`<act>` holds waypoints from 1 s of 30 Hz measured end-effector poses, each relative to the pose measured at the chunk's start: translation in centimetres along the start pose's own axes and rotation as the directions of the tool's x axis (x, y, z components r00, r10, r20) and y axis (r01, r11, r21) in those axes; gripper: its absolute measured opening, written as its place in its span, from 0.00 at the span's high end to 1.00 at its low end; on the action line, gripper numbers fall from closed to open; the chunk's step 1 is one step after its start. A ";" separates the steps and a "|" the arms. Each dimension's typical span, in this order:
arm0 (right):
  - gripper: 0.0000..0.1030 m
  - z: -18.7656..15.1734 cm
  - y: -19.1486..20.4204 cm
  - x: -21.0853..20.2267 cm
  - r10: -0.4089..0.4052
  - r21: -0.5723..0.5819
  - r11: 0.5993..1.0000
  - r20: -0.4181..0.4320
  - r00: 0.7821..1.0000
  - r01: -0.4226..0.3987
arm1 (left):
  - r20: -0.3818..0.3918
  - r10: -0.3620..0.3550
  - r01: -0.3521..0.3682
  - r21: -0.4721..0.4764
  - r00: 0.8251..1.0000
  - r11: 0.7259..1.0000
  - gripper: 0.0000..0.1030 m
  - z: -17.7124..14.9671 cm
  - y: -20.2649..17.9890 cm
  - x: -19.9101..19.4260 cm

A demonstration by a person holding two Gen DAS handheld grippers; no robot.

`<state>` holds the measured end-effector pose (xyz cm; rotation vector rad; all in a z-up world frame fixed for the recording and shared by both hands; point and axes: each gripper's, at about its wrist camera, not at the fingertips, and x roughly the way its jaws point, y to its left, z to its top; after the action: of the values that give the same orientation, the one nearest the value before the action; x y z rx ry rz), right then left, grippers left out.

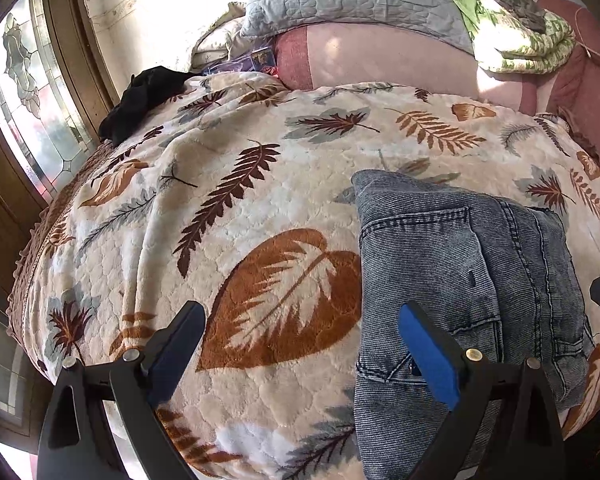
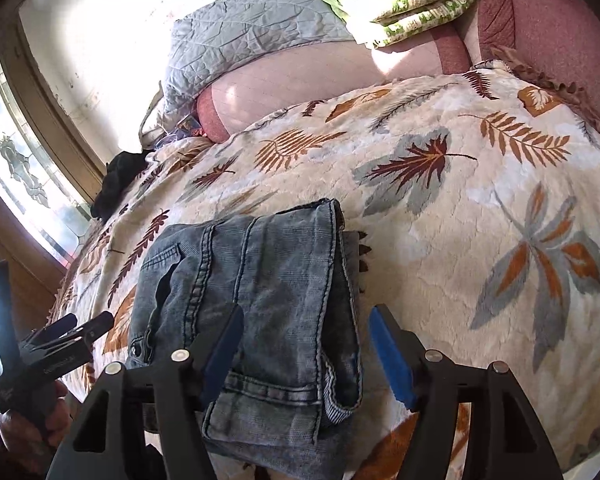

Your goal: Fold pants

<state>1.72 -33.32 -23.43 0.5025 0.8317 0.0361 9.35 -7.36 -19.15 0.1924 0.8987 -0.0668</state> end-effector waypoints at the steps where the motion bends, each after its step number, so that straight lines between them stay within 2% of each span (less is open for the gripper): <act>1: 0.33 0.1 -0.1 0.1 0.000 0.001 1.000 -0.001 1.000 0.000 | -0.001 0.002 -0.002 0.005 1.000 1.000 0.05 0.2 -0.1 0.1; 7: 0.31 0.5 -0.6 0.7 0.014 0.010 1.000 -0.007 1.000 -0.014 | -0.010 -0.006 0.006 0.011 1.000 1.000 0.05 0.7 -0.6 0.8; 12: 0.31 0.5 -1.3 1.7 0.036 0.037 0.999 -0.043 0.998 -0.035 | -0.018 -0.014 0.014 0.019 1.000 1.000 0.05 0.7 -0.9 1.2; 20: 0.29 -0.2 -2.4 3.9 0.075 0.086 0.994 -0.125 0.989 -0.065 | -0.084 -0.106 0.108 0.021 0.991 0.994 0.05 -0.1 -1.1 3.3; 25: 0.25 -0.5 -2.3 4.3 0.091 0.075 0.994 -0.138 0.986 -0.082 | -0.104 -0.212 0.216 0.029 0.972 0.976 0.05 -0.1 -1.2 3.7; 28: 0.24 -0.5 -2.2 4.5 0.136 0.068 0.990 -0.157 0.978 -0.126 | -0.071 -0.265 0.269 0.066 0.962 0.961 0.05 -0.1 -1.8 2.7; 30: 0.22 -0.7 -2.0 4.8 0.207 0.082 0.977 -0.177 0.962 -0.195 | -0.093 -0.331 0.339 0.095 0.939 0.936 0.05 -0.1 -2.6 2.6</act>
<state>4.21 -33.77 -28.08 0.6499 0.9631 0.2473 10.57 -9.80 -21.62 0.1424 0.9979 -0.4301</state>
